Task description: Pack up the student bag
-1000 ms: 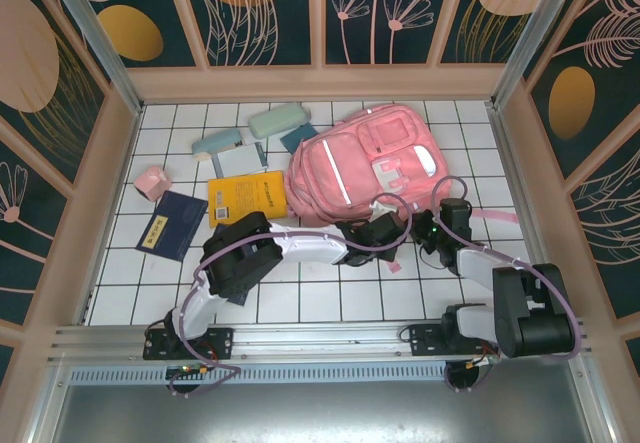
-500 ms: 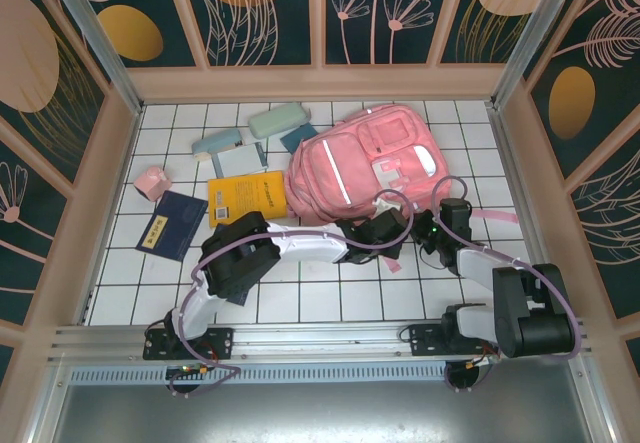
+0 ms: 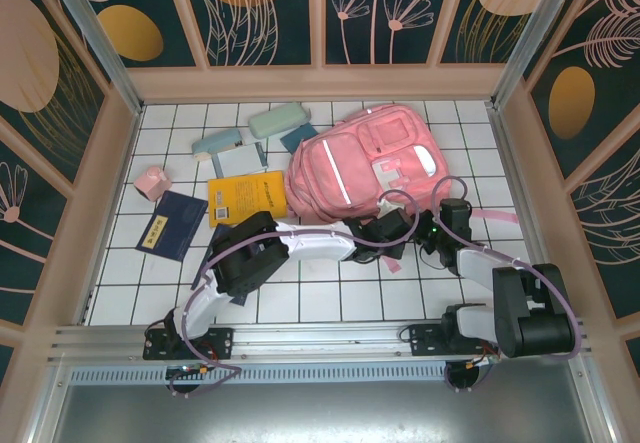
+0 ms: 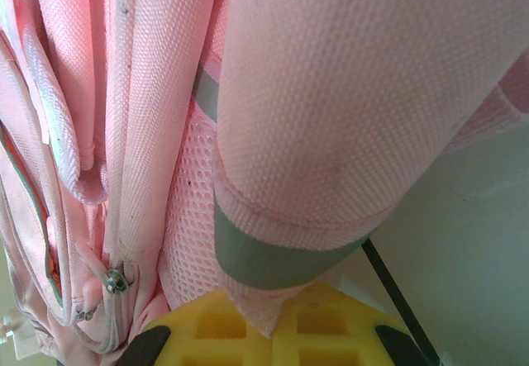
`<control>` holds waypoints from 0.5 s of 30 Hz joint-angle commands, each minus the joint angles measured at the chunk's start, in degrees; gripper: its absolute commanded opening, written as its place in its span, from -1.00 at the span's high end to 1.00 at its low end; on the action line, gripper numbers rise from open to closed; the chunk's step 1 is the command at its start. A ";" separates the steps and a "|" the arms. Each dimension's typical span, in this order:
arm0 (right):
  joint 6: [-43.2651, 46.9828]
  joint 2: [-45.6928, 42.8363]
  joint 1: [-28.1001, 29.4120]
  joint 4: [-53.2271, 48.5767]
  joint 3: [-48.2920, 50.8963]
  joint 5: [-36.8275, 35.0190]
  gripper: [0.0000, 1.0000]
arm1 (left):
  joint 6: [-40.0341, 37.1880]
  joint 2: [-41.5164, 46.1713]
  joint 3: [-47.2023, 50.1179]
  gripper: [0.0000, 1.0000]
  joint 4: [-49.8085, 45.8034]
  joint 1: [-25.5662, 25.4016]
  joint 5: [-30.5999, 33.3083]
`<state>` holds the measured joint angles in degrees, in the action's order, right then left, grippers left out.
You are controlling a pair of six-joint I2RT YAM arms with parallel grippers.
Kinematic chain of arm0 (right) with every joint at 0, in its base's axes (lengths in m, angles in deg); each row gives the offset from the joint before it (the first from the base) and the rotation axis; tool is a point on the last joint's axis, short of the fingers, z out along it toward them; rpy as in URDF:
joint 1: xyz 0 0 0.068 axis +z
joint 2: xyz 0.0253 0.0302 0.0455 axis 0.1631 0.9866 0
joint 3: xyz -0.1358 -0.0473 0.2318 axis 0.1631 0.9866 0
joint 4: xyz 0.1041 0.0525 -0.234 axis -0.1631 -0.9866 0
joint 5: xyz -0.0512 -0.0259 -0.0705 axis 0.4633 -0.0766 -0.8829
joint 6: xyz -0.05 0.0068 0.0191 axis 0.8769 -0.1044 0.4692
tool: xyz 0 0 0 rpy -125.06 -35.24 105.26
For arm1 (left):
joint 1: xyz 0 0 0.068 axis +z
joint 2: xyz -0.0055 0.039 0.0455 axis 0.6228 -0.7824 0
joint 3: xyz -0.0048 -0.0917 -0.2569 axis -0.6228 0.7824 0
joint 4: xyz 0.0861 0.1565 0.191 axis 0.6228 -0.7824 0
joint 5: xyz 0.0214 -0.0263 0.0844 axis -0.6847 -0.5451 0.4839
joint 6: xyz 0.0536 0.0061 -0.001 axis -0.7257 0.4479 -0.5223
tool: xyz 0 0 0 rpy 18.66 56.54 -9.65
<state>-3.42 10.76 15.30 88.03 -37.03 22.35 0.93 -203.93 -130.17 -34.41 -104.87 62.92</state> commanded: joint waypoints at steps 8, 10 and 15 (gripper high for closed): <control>-0.11 0.85 0.13 -0.36 1.31 2.45 1.00 | 0.66 -2.23 -1.17 0.28 -4.03 -0.08 -0.22; -0.15 0.94 0.10 -0.32 1.39 2.45 1.00 | 0.69 -2.55 -1.62 0.28 -4.28 -0.10 -0.33; -0.11 0.86 0.12 -0.40 1.40 2.47 1.00 | 0.64 -1.98 -1.58 0.70 -3.82 -0.07 0.18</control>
<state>-3.44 10.87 15.30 88.42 -36.83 22.37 1.52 -204.68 -131.18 -36.40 -104.87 62.63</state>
